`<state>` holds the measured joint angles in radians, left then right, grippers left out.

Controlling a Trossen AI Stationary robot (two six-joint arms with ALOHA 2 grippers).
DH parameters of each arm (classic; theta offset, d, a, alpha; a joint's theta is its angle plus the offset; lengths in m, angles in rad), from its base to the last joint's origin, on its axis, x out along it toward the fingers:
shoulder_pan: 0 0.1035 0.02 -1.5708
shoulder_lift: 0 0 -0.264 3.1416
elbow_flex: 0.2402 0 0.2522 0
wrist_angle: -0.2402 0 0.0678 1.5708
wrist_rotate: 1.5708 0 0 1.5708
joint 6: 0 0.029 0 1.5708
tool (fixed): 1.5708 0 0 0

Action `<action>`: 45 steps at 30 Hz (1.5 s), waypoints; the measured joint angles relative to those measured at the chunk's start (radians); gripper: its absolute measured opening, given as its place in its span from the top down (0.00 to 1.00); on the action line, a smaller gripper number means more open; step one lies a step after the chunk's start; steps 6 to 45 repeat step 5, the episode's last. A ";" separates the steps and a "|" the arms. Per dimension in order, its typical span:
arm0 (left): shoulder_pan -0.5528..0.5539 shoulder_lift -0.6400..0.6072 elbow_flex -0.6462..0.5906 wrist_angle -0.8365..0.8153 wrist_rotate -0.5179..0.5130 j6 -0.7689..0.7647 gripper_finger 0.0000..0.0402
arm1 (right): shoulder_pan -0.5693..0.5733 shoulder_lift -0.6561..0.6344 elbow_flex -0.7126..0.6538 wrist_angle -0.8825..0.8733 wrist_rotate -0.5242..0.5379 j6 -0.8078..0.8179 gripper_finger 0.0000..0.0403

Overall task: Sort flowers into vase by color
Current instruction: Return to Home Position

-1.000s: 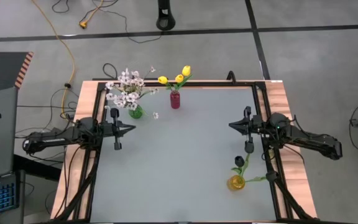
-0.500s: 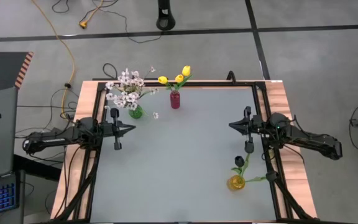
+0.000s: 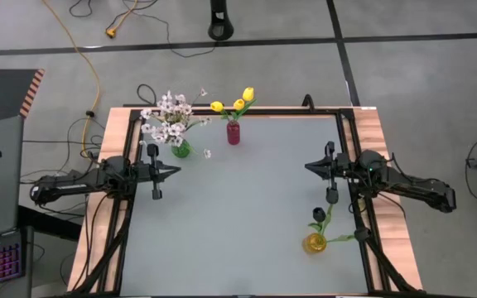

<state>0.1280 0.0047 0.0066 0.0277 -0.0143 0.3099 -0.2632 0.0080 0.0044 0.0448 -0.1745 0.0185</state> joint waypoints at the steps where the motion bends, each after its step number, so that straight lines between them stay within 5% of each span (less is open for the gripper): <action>1: 0.000 0.000 0.000 0.000 0.000 0.000 1.00 | 0.000 0.000 0.000 0.000 0.000 0.000 0.89; 45: 0.000 0.000 0.000 0.000 0.000 0.000 1.00 | 0.000 0.000 0.000 0.000 0.000 0.000 0.89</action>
